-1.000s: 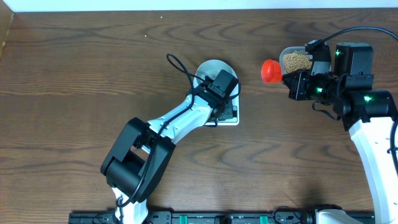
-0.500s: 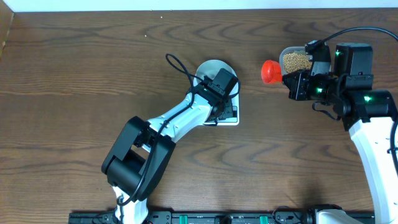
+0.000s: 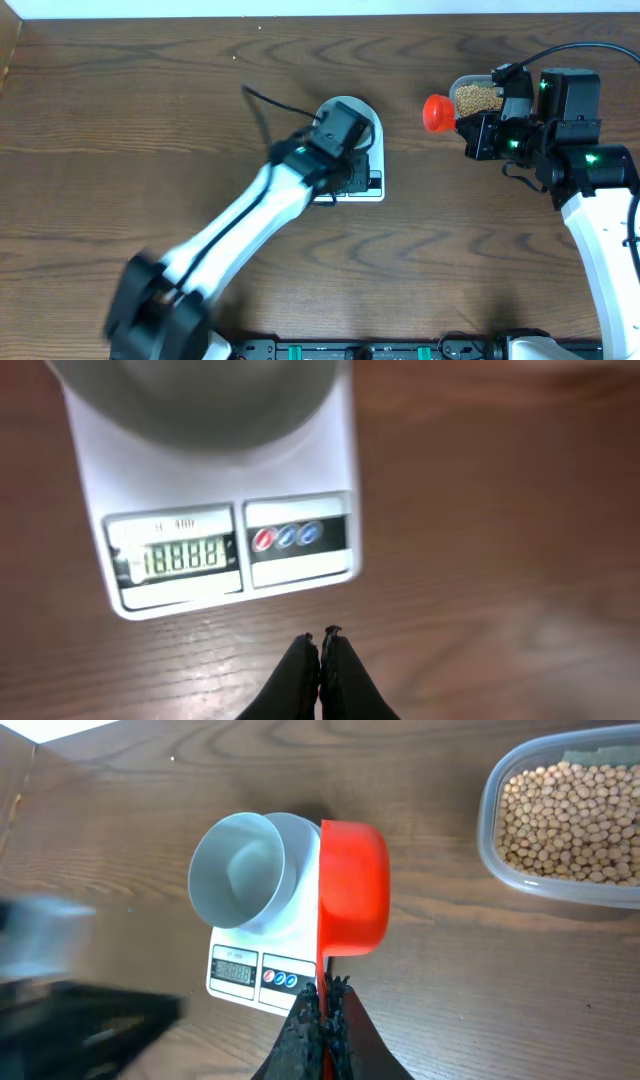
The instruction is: Scoop item into bowl and weigh 50g on scale
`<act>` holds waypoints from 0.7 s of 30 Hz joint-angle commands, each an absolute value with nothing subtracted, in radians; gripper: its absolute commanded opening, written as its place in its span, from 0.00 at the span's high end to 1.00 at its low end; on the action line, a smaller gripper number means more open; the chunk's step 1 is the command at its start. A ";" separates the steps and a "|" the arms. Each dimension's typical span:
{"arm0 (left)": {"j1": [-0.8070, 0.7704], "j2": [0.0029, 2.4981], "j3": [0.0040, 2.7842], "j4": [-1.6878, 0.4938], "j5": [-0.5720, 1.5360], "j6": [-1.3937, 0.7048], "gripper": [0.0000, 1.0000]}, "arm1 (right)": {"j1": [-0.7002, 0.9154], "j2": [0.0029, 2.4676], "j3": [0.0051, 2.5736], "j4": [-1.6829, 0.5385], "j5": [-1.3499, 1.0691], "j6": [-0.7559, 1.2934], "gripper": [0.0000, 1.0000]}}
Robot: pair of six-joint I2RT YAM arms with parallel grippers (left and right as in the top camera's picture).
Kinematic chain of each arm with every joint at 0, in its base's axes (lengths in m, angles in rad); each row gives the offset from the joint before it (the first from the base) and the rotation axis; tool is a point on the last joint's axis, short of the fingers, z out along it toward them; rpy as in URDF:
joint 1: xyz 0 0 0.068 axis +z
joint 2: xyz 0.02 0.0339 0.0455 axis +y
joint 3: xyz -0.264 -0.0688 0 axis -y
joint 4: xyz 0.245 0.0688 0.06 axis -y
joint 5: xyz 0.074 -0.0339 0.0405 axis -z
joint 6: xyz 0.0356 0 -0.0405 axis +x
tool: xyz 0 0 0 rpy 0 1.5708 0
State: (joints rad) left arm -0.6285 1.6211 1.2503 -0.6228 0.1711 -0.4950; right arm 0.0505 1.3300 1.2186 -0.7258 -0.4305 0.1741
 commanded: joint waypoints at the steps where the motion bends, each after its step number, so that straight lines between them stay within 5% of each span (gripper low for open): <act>1: -0.627 1.499 1.257 -0.659 0.164 -0.394 0.93 | 0.046 1.316 1.236 -0.717 -0.418 0.159 0.99; 9: -0.627 1.446 1.251 -0.794 0.139 -0.185 0.93 | 0.046 1.316 1.236 -0.677 -0.416 0.159 0.99; 21: -0.538 1.451 1.246 -0.845 0.082 -0.149 0.93 | 0.046 1.317 1.236 -0.664 -0.374 0.159 0.99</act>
